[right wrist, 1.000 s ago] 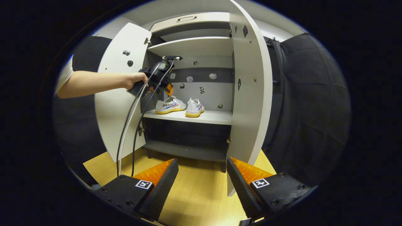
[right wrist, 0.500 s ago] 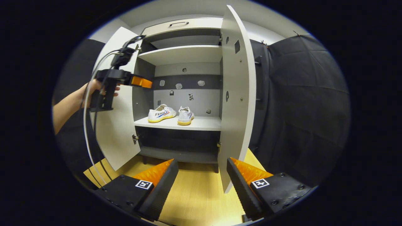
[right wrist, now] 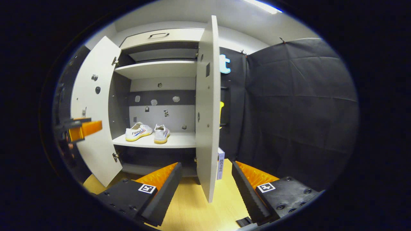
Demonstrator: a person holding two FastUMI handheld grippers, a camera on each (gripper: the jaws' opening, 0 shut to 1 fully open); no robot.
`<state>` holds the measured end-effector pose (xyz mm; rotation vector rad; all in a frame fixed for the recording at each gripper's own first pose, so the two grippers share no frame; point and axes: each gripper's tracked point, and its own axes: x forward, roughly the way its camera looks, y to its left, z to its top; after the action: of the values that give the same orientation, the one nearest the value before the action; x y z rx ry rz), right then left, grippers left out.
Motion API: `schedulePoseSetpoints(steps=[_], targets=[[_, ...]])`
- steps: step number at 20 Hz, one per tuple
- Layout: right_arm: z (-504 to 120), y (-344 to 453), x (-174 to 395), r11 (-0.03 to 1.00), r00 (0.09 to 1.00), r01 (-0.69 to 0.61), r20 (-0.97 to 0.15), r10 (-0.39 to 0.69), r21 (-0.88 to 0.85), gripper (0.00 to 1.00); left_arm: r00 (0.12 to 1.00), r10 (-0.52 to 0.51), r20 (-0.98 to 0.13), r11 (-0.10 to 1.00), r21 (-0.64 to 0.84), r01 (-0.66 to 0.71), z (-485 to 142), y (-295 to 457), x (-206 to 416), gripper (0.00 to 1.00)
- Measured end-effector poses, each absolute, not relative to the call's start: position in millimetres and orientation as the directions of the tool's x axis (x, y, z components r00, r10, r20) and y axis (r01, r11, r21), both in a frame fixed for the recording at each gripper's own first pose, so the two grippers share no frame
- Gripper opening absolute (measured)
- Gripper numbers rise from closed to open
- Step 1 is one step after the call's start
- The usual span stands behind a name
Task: Grab one shoe with the right hand and put it into the shoe cabinet, grab the other shoe with the left hand and put it into the shoe cabinet; then close the right door with the right hand and the left door with the left hand.
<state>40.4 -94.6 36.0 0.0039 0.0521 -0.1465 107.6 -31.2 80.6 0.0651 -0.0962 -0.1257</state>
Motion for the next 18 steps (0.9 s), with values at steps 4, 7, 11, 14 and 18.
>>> schedulePoseSetpoints(steps=[4, 7, 11, 14, 18], targets=[[66, -149, 57, 0.984, 0.984, 0.180, 0.017, -0.180, 0.002, 0.98, 0.997, -0.076, -0.029, 0.997, 0.025, 0.077, 22, -42, 88, 0.96], [83, -186, 75, 0.982, 0.981, 0.186, 0.048, -0.186, -0.003, 0.98, 0.996, -0.080, -0.051, 0.996, -0.041, 0.078, 6, -58, 72, 0.96], [101, -219, 111, 0.987, 0.985, 0.161, 0.069, -0.161, 0.007, 0.98, 0.996, -0.019, -0.090, 1.000, -0.008, 0.018, -11, -67, 60, 0.96], [109, -229, 147, 0.994, 0.991, 0.113, 0.073, -0.113, 0.007, 0.98, 0.993, 0.062, -0.102, 0.998, -0.008, -0.063, -20, -74, 50, 0.96], [116, -221, 187, 1.000, 0.998, 0.009, 0.065, -0.009, -0.001, 0.98, 0.980, 0.137, -0.141, 0.988, -0.054, -0.146, -31, -90, 36, 0.97]])
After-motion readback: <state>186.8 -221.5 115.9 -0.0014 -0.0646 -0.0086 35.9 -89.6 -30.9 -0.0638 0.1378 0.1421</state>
